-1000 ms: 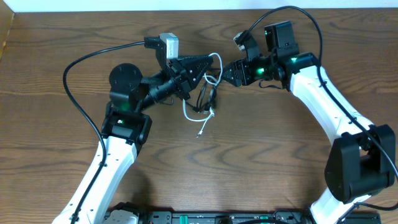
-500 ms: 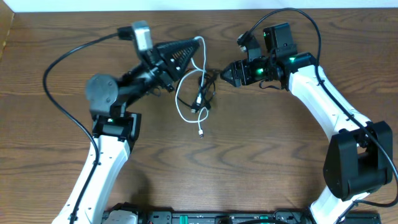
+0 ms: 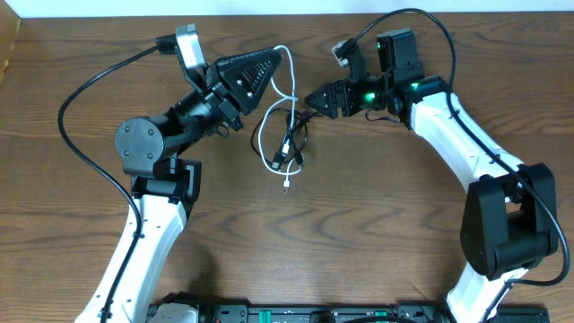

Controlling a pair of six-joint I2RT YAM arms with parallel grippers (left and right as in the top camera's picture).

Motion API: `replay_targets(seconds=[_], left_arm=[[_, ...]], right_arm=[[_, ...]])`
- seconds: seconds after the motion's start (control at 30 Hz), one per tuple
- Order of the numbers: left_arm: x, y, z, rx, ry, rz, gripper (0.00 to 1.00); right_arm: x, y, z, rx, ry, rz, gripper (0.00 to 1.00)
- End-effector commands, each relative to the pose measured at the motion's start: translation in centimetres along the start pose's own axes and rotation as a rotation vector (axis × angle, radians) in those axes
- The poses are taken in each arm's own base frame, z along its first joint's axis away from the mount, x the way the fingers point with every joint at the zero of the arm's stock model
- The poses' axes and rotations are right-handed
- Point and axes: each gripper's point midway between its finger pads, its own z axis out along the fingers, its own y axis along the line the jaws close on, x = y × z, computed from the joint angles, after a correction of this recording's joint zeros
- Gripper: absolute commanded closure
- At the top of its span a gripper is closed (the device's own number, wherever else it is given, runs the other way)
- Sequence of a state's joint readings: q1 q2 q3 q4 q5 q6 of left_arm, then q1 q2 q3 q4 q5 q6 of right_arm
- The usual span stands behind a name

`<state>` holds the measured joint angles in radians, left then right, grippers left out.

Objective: Untangle cables

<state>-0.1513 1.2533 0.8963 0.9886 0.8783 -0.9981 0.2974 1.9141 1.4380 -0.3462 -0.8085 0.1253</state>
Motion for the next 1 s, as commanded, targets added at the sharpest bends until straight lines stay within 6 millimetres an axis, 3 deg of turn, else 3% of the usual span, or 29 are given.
replay_targets(seconds=[0.0, 0.2, 0.37, 0.53, 0.7, 0.8, 0.97], left_arm=[[-2.0, -1.9, 0.2, 0.028, -0.045, 0.043, 0.93], [-2.5, -1.6, 0.2, 0.011, -0.073, 0.039, 0.93], [-3.0, -1.5, 0.2, 0.002, -0.097, 0.036, 0.93], [-4.9, -1.7, 0.0, -0.007, -0.194, -0.015, 0.92], [-6.6, -2.1, -0.1, -0.012, -0.269, -0.023, 0.92], [-7.1, -2.3, -0.2, -0.012, -0.286, -0.026, 0.92], [-6.7, -1.4, -0.1, -0.038, -0.27, -0.075, 0.93]], right_arm=[[0.5, 2.4, 0.3, -0.111, 0.026, -0.01, 0.26], [2.6, 2.8, 2.6, -0.088, 0.097, 0.009, 0.28], [5.2, -0.6, 5.8, 0.047, 0.156, 0.172, 0.32], [7.8, -4.4, 9.2, 0.106, 0.183, 0.321, 0.35], [10.2, -6.6, 10.9, 0.112, 0.216, 0.419, 0.37], [9.6, -6.4, 10.8, 0.066, 0.202, 0.388, 0.39], [6.2, -4.6, 8.7, -0.091, 0.129, 0.203, 0.37]])
